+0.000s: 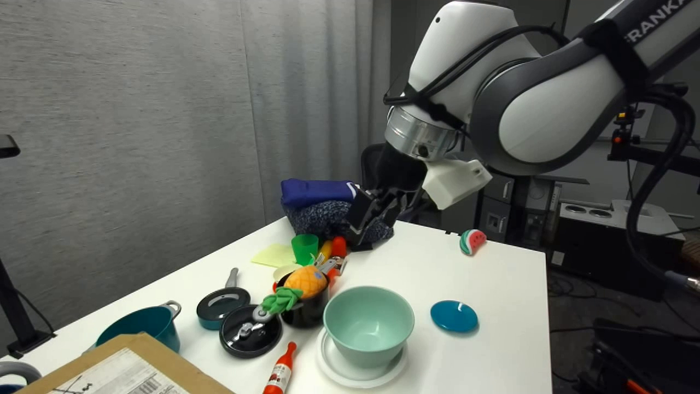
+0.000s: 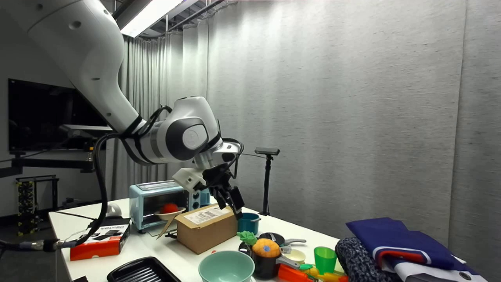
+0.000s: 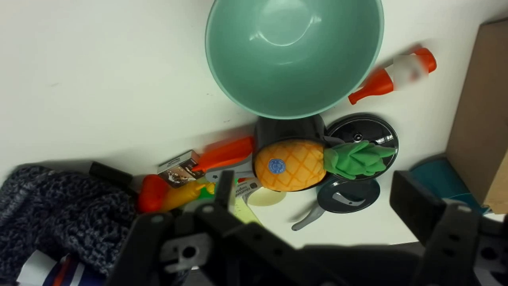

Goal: Put the pineapple plushy in the blue bowl

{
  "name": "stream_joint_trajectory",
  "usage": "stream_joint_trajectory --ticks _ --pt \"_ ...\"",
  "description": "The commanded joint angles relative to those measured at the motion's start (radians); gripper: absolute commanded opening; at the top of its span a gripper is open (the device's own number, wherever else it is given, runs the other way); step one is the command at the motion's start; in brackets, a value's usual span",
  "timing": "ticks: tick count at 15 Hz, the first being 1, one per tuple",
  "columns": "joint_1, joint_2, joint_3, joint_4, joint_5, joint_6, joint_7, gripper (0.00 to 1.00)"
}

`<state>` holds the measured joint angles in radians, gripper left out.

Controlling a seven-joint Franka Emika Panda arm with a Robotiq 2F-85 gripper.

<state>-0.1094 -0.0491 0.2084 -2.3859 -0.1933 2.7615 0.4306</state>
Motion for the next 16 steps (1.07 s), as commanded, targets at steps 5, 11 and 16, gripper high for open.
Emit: stream_joint_trajectory --ticks 5,11,16 --pt "0.093 0.172 -0.101 0.130 0.159 -0.001 -0.361 1.00" --pt "0.115 0.388 -0.151 0.365 0.127 -0.002 -0.380 1.00" --pt "0.177 0.534 -0.221 0.496 0.094 0.009 -0.304 1.00"
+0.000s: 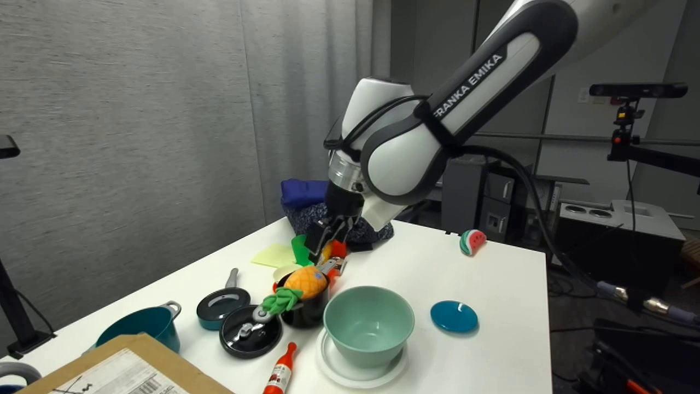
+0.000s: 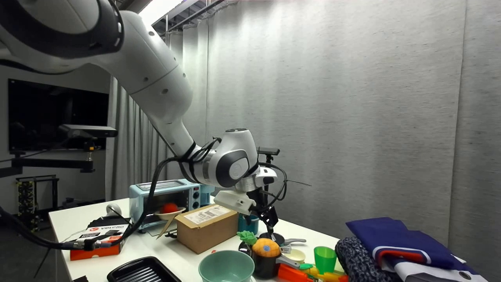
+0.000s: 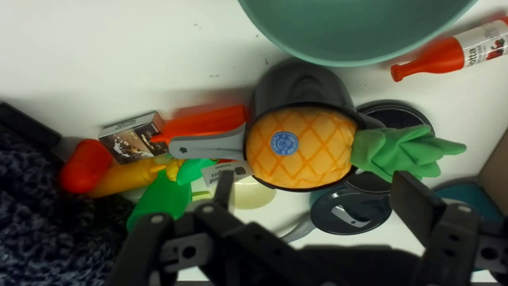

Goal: Put the pineapple plushy in the blue bowl

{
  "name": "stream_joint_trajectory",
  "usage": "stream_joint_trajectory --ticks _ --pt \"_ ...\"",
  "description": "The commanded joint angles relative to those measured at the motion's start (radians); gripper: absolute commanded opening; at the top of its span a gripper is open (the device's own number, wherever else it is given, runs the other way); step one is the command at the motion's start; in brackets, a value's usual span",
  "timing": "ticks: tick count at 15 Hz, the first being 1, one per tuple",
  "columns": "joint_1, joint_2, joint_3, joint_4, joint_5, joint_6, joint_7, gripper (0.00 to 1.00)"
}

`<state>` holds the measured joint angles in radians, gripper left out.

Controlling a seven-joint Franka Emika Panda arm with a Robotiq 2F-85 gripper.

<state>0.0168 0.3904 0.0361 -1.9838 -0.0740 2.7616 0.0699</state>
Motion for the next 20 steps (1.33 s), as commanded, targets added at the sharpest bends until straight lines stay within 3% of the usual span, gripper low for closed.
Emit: stream_joint_trajectory --ticks 1,8,12,13,14,20 --pt "0.064 0.121 -0.061 0.116 -0.023 0.007 0.078 1.00" --pt "0.137 0.243 -0.139 0.230 -0.029 0.002 0.183 1.00" --pt "0.144 0.278 -0.141 0.255 -0.006 -0.011 0.200 1.00" --pt "0.140 0.283 -0.135 0.256 0.001 -0.010 0.200 0.91" --pt "0.141 0.286 -0.139 0.253 0.000 0.003 0.206 0.72" --pt "0.147 0.280 -0.147 0.264 0.015 0.025 0.251 0.27"
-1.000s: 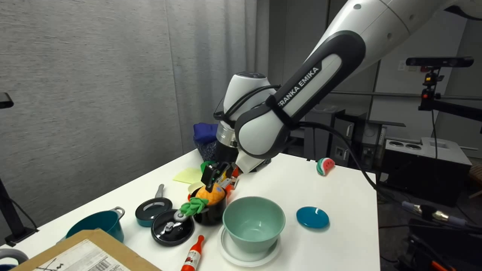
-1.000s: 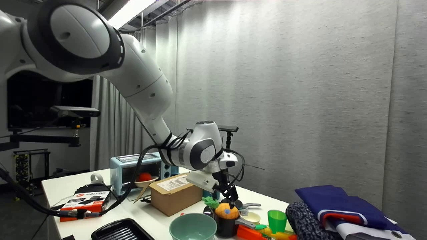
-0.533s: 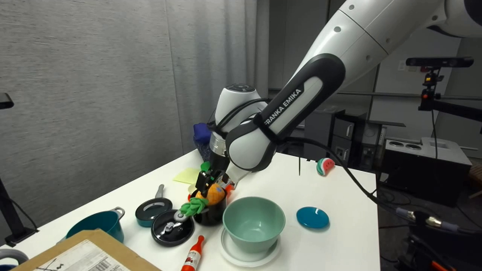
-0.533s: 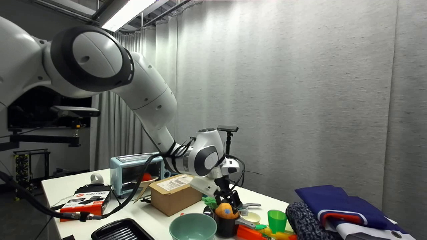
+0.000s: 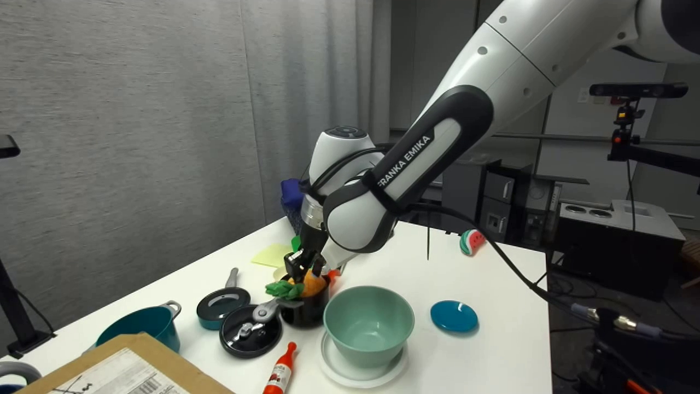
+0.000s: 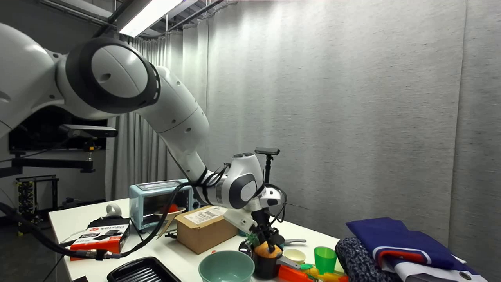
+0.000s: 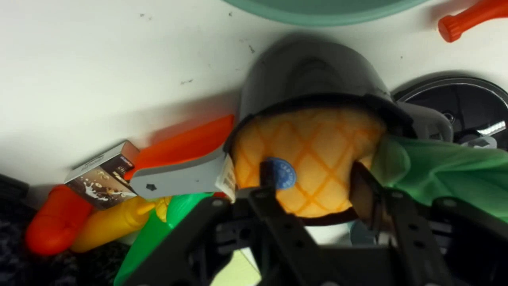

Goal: Put the pineapple plushy in the blue bowl

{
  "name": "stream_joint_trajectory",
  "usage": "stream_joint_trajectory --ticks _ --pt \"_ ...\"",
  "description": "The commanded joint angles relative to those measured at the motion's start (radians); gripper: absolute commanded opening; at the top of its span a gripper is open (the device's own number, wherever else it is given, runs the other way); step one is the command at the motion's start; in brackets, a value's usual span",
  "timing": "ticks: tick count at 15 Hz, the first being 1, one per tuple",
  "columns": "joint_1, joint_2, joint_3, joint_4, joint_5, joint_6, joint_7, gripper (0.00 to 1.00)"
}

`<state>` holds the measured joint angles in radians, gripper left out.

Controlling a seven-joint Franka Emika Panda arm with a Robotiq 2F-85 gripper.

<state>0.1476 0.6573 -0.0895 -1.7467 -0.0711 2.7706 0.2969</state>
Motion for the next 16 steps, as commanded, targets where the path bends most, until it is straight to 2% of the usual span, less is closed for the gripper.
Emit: stream_joint_trajectory --ticks 1,3,4,6,7,8,9,16 --pt "0.018 0.011 -0.024 0.028 0.010 0.014 0.029 0.19" --pt "0.020 0.008 -0.027 0.033 0.009 0.011 0.038 0.04" --pt "0.021 0.007 -0.029 0.036 0.008 0.010 0.043 0.00" --pt "0.027 0.005 -0.038 0.043 0.000 0.007 0.046 0.00" --pt "0.033 0.004 -0.046 0.045 -0.006 0.001 0.051 0.26" --pt "0.036 0.005 -0.052 0.047 -0.008 0.002 0.054 0.27" --pt "0.034 0.005 -0.050 0.045 -0.006 -0.002 0.047 0.32" --pt "0.013 0.016 -0.014 0.039 0.055 -0.012 0.055 0.85"
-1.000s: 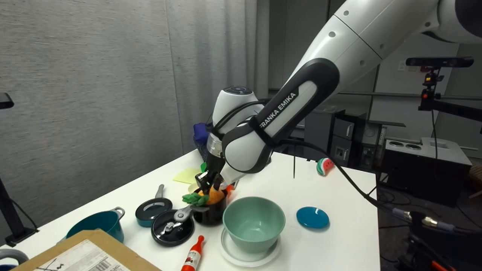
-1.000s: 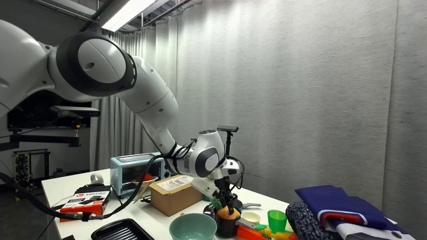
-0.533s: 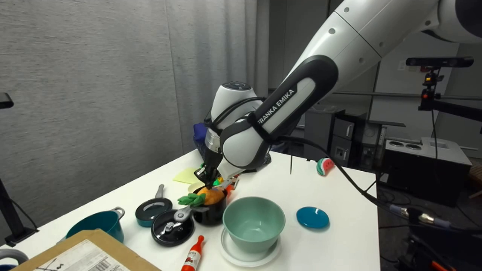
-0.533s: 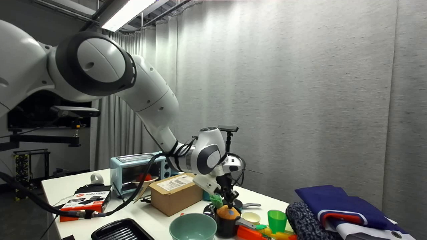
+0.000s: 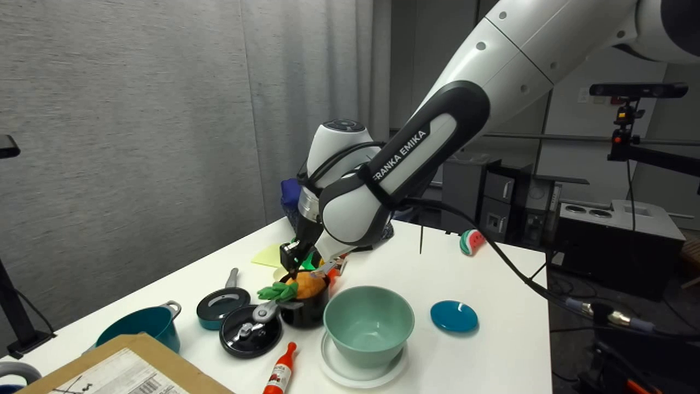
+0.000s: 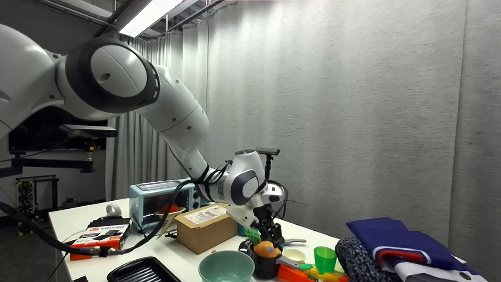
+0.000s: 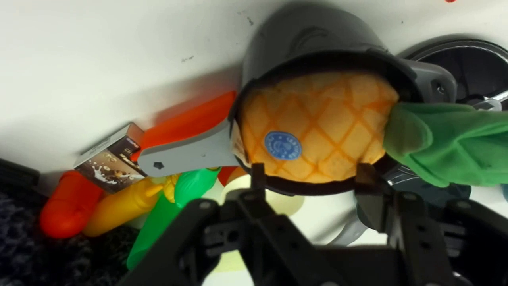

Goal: Put the pineapple plushy in the blue bowl

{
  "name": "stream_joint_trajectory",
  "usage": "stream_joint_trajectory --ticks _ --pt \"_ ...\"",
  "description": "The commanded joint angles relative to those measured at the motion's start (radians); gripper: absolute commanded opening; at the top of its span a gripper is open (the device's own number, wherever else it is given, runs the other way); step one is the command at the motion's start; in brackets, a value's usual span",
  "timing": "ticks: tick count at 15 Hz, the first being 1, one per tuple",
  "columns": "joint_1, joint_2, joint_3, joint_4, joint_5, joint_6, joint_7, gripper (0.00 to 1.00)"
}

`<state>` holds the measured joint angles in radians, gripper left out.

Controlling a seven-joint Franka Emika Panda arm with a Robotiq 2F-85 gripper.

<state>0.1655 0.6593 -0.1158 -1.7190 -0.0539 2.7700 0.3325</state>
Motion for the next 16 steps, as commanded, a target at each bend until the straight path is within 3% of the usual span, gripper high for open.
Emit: stream_joint_trajectory --ticks 1,2,5,6,8,12,16 --pt "-0.005 0.018 0.018 0.007 0.050 -0.014 0.025 0.93" --pt "-0.001 0.022 0.016 0.003 0.054 -0.011 0.034 0.99" --pt "0.007 0.040 0.013 0.002 0.052 -0.011 0.051 1.00" --pt "0.012 0.045 0.007 0.003 0.049 -0.006 0.060 0.75" --pt "0.016 0.050 0.001 0.004 0.046 -0.005 0.069 0.72" --pt "0.031 0.048 -0.023 0.009 0.032 -0.005 0.089 0.40" --pt "0.012 0.030 -0.002 0.013 0.044 -0.023 0.060 0.12"
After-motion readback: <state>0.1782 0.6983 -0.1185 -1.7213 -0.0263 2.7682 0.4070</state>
